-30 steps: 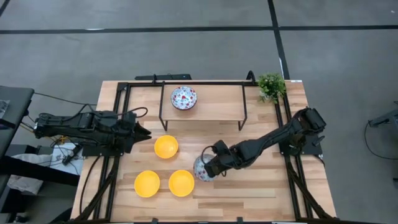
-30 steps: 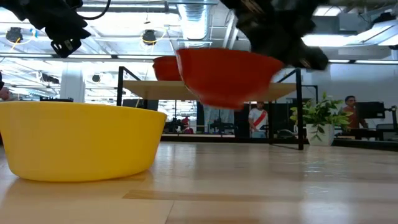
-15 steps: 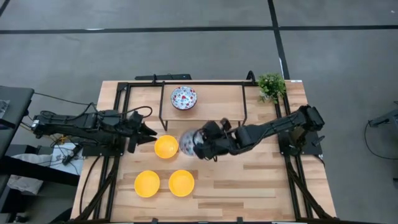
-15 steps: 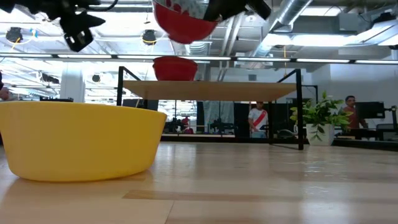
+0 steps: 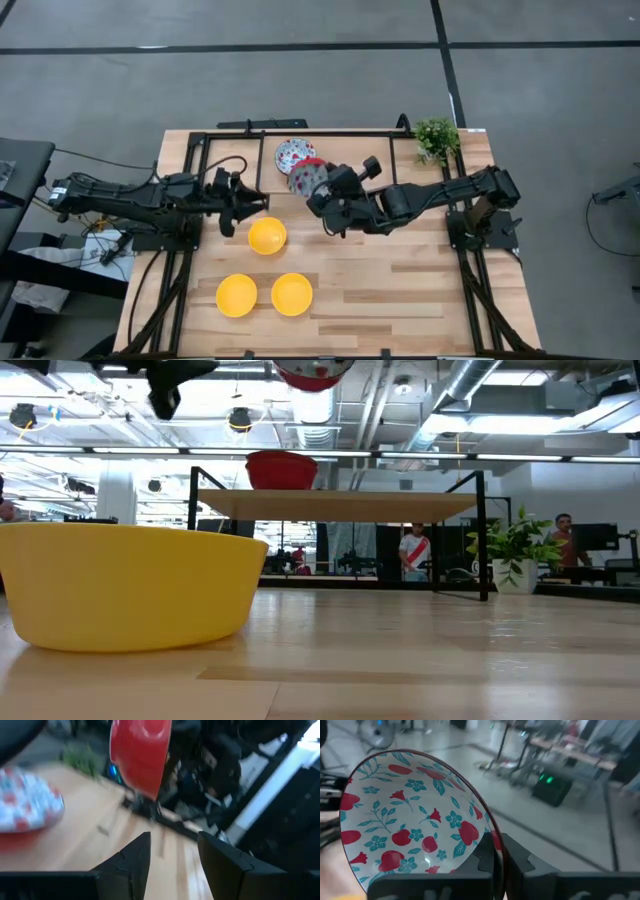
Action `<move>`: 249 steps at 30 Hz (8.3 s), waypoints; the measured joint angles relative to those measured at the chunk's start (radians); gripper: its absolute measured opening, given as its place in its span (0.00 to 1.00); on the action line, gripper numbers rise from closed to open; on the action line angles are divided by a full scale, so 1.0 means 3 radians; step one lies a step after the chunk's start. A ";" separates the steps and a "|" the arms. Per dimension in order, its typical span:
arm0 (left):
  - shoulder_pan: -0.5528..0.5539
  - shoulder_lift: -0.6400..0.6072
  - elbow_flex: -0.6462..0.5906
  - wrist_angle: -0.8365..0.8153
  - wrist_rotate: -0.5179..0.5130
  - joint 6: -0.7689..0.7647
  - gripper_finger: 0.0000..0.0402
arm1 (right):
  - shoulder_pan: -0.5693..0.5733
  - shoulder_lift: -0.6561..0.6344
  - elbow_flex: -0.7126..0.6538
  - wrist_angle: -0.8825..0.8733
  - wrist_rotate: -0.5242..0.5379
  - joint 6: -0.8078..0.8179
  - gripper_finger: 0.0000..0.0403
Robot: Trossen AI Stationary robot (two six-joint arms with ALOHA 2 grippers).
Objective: Pick & Place Mini bowls
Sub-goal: Stack the red bowl on the red bowl on the shelf
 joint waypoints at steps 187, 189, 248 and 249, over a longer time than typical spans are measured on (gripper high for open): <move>0.1083 0.1235 0.0834 0.0218 -0.0653 -0.0843 0.05 | -0.0337 -0.0750 -0.0132 -0.2765 0.0427 -0.0049 0.32; 0.1176 0.1239 0.0834 0.0168 -0.0427 -0.0999 0.05 | -0.0302 -0.0931 -0.0397 -0.2695 0.0427 -0.0033 0.29; 0.2418 0.2634 0.3321 -0.4020 0.1451 -0.1654 0.05 | -0.0445 -0.4102 -0.3984 0.1872 -0.2805 -0.1549 0.00; 0.2434 0.2659 0.3366 -0.4097 0.1449 -0.1648 0.05 | -0.0456 -0.4102 -0.3984 0.1871 -0.2806 -0.1534 0.00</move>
